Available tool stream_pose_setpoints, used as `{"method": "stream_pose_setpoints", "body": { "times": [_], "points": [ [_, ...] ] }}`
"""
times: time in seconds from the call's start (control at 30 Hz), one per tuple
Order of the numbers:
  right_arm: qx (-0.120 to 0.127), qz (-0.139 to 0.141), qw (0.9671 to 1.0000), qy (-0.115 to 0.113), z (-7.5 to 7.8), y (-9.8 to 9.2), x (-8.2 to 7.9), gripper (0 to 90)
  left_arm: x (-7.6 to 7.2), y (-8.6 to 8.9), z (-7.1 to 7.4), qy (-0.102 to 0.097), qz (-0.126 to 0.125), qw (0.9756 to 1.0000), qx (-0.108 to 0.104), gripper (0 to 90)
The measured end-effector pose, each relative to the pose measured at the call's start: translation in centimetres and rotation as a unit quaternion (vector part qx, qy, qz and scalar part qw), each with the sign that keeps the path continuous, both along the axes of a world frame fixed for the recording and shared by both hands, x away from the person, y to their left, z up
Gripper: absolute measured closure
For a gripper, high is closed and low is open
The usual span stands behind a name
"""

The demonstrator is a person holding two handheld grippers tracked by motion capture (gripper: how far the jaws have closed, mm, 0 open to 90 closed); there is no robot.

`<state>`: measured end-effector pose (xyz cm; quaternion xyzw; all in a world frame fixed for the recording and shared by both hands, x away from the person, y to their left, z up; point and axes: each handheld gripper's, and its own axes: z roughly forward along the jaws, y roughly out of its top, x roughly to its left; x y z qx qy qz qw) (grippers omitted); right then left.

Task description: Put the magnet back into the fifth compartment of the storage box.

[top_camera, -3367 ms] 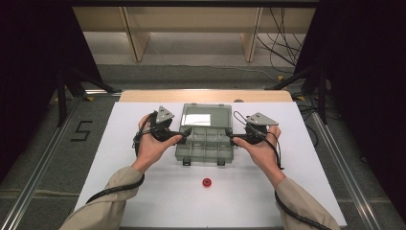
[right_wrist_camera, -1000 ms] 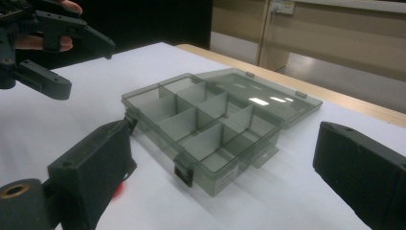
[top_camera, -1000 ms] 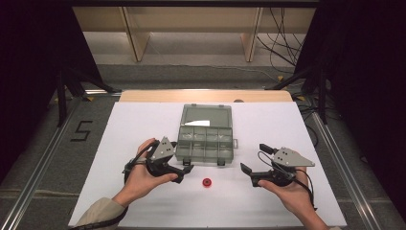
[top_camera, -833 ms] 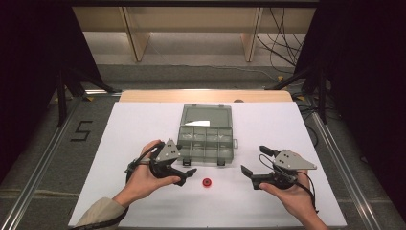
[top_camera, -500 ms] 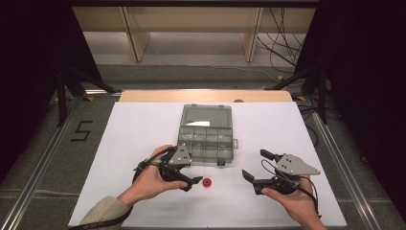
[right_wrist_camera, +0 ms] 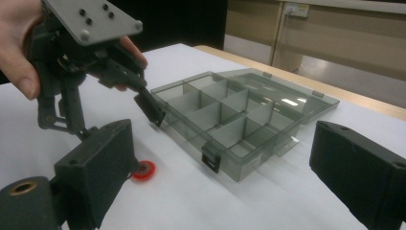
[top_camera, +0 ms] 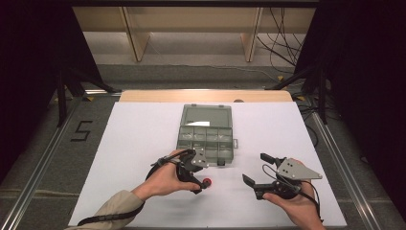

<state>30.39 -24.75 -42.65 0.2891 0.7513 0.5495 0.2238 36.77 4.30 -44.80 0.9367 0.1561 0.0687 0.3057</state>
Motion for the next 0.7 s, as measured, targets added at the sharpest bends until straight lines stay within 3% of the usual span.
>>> {"method": "stream_pose_setpoints", "body": {
  "times": [0.03,0.07,0.23,0.27,0.33,0.37,0.4,0.63,0.7],
  "points": [
    [-0.005,0.001,1.0,-0.002,0.0,-0.1,0.0,8.9,0.0,-0.2,-0.1,0.003,0.0,1.0,0.004,25.2],
    [-0.002,0.002,0.9999,0.013,0.1,0.0,-0.3,9.0,0.0,-0.4,-0.3,0.007,0.001,1.0,0.004,25.4],
    [-0.001,0.002,1.0,-0.002,0.0,-0.1,-0.2,9.2,0.0,-1.3,-1.2,0.022,-0.002,0.9998,0.005,25.9],
    [0.004,0.004,0.9999,0.013,0.0,-0.1,-0.4,9.2,0.0,-1.4,-1.4,0.022,-0.003,0.9997,0.005,26.0],
    [0.001,0.002,1.0,-0.002,0.0,-0.2,-0.2,9.3,0.0,-1.5,-1.5,0.022,-0.007,0.9997,0.009,26.2],
    [0.001,0.002,1.0,0.001,0.0,-0.3,-0.2,9.3,-0.2,-1.6,-1.7,0.029,0.0,0.9996,0.0,26.5],
    [-0.001,0.0,1.0,0.002,0.0,-0.3,-0.2,9.3,-0.1,-1.6,-1.7,0.024,-0.008,0.9996,0.012,26.8],
    [0.006,0.001,1.0,-0.003,-0.2,-0.2,-0.1,9.4,0.0,-1.7,-2.1,0.032,-0.005,0.9994,0.015,31.2],
    [0.005,-0.001,0.9999,0.013,-0.1,-0.2,-0.3,9.5,0.0,-1.7,-2.1,0.034,0.0,0.9994,0.01,32.6]
  ]
}}
